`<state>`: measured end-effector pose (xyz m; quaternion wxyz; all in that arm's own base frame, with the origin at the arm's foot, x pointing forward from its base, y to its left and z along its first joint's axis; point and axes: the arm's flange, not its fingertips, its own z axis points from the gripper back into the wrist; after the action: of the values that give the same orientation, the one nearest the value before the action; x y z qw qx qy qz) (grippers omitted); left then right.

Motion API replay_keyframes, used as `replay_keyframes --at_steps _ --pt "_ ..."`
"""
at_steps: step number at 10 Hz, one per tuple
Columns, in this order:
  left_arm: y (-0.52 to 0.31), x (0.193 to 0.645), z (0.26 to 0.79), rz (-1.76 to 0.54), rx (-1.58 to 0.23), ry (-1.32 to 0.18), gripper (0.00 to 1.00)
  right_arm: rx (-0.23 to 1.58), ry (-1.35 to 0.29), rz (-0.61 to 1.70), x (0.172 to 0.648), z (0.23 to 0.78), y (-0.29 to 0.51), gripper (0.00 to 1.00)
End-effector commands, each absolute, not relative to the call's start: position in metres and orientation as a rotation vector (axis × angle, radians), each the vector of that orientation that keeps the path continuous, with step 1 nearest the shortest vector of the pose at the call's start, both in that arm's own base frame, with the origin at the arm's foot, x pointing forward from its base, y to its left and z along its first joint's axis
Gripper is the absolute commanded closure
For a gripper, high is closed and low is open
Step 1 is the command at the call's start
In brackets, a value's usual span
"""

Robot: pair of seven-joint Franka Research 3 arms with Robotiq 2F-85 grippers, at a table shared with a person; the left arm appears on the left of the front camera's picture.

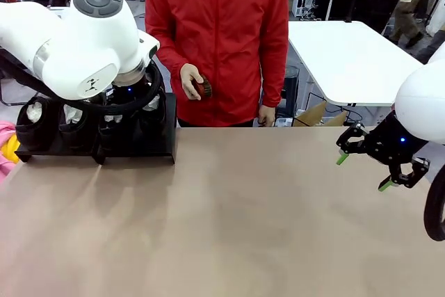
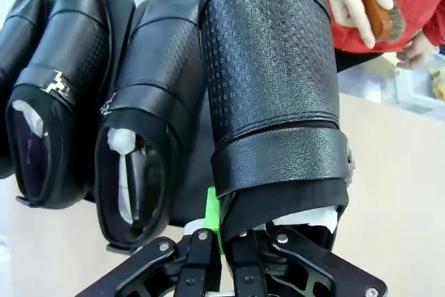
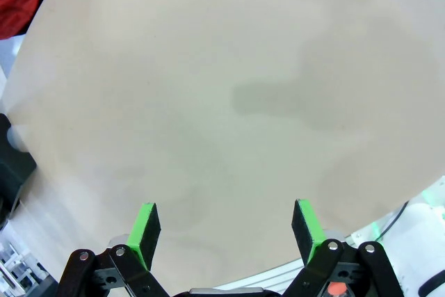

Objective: Organize the shoes by placing them on the stand.
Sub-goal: Place the Shoe from the middle of the table onto the Shoes Stand.

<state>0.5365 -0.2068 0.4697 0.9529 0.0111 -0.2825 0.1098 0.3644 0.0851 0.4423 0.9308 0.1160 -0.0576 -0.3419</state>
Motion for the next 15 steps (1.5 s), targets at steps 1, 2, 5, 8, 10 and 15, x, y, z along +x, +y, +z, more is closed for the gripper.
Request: replay_keyframes --at_steps 1,2,5,8,10,15 --pt "-0.208 0.547 0.467 0.216 0.041 -0.579 1.0 0.246 -0.122 -0.689 0.365 0.442 0.085 0.0" --pt "-0.206 0.55 0.464 0.215 0.036 -0.569 1.0 0.246 -0.122 -0.689 0.365 0.442 0.085 0.0" --pt "-0.204 0.556 0.456 0.208 0.037 -0.553 1.0 0.246 -0.122 -0.689 0.365 0.442 0.085 0.0" --pt "-0.199 0.56 0.445 0.209 0.051 -0.521 1.0 0.246 -0.122 -0.689 0.365 0.442 0.085 0.0" --pt "-0.199 0.562 0.439 0.207 0.049 -0.523 1.0 0.246 -0.122 -0.689 0.365 0.442 0.085 0.0" --pt "-0.198 0.566 0.432 0.225 0.053 -0.513 1.0 0.246 -0.122 -0.689 0.365 0.442 0.085 0.0"
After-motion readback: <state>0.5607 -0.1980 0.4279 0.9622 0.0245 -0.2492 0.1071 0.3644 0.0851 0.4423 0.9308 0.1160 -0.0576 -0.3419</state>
